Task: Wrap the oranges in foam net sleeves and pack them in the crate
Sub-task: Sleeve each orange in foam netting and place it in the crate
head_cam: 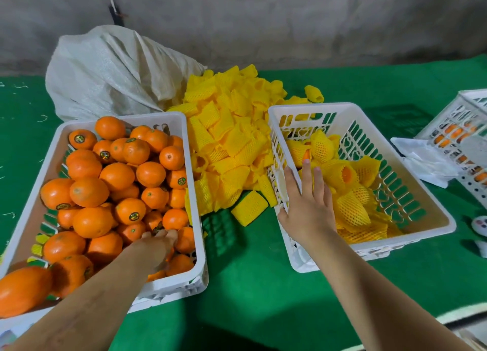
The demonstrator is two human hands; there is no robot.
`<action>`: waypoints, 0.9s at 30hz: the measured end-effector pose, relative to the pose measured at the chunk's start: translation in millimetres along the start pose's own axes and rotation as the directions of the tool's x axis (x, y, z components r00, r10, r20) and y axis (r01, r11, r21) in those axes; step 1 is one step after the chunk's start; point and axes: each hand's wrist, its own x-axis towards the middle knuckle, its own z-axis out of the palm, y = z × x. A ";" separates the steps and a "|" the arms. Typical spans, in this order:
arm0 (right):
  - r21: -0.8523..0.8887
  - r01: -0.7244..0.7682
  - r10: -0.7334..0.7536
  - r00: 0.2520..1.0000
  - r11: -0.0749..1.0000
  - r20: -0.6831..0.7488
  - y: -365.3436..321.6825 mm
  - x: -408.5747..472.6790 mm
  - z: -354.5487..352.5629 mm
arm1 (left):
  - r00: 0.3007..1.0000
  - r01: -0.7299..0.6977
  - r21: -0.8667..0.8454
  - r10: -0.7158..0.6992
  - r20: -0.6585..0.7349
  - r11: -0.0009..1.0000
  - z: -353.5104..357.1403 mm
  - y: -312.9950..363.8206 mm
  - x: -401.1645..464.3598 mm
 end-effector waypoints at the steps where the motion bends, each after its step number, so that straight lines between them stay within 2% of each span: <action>1: -0.035 0.016 -0.016 1.000 0.999 0.011 0.5 0.5 -0.3 | 1.000 0.009 0.008 -0.009 -0.020 1.000 -0.3 0.8 -0.7; 4: -0.090 0.053 -0.045 0.996 0.995 0.080 3.2 2.7 -1.9 | 0.997 0.057 0.012 -0.057 -0.049 0.998 -0.2 0.1 -4.0; 6: -0.116 0.072 -0.059 0.992 0.991 0.115 3.6 4.4 -3.6 | 0.995 0.041 -0.018 -0.043 -0.092 0.999 0.1 -1.2 -5.2; 8: -0.135 0.088 -0.070 0.989 0.987 0.133 3.6 5.9 -5.8 | 0.997 -0.001 -0.132 -0.009 -0.078 0.991 -3.2 -3.6 -8.6; 10: -0.137 0.102 -0.082 0.986 0.985 0.145 3.1 6.5 -8.0 | 0.992 -0.042 -0.315 0.001 -0.128 0.948 -1.9 -9.6 -12.5; 11: -0.148 0.124 -0.102 0.984 0.981 0.149 1.4 6.4 -8.5 | 0.983 -0.063 -0.430 -0.018 -0.181 0.900 -0.3 -13.2 -17.4; 13: -0.207 0.219 -0.188 0.969 0.953 0.160 -6.3 5.1 -7.1 | 0.934 -0.105 -0.641 -0.146 -0.325 0.760 5.1 -21.5 -26.8; 15: -0.230 0.316 -0.270 0.940 0.921 0.209 -18.8 4.5 -1.0 | 0.839 -0.191 -0.764 -0.302 -0.453 0.616 5.0 -23.8 -34.9; 16: -0.200 0.350 -0.295 0.920 0.915 0.260 -26.7 4.7 3.1 | 0.791 -0.267 -0.815 -0.367 -0.490 0.514 2.3 -21.6 -41.1; 19: -0.019 0.381 -0.324 0.811 0.925 0.488 -51.8 9.2 17.6 | 0.686 -0.564 -0.802 -0.429 -0.588 0.198 -13.5 5.3 -64.2; 21: 0.101 0.329 -0.312 0.689 0.939 0.654 -66.0 15.0 27.2 | 0.662 -0.655 -0.750 -0.406 -0.630 0.097 -25.0 36.1 -74.1; 22: 0.152 0.279 -0.299 0.623 0.948 0.723 -70.5 19.1 31.8 | 0.652 -0.675 -0.730 -0.379 -0.657 0.106 -28.1 52.2 -76.2; 23: 0.183 0.225 -0.281 0.568 0.957 0.773 -73.8 24.0 35.6 | 0.630 -0.691 -0.705 -0.347 -0.695 0.158 -30.0 67.1 -77.6; 25: 0.164 0.155 -0.222 0.521 0.974 0.824 -77.9 34.2 42.8 | 0.575 -0.689 -0.646 -0.295 -0.763 0.328 -29.8 85.3 -77.2; 27: 0.094 0.170 -0.167 0.491 0.981 0.855 -82.0 39.9 46.2 | 0.541 -0.679 -0.598 -0.261 -0.800 0.425 -28.0 88.6 -75.5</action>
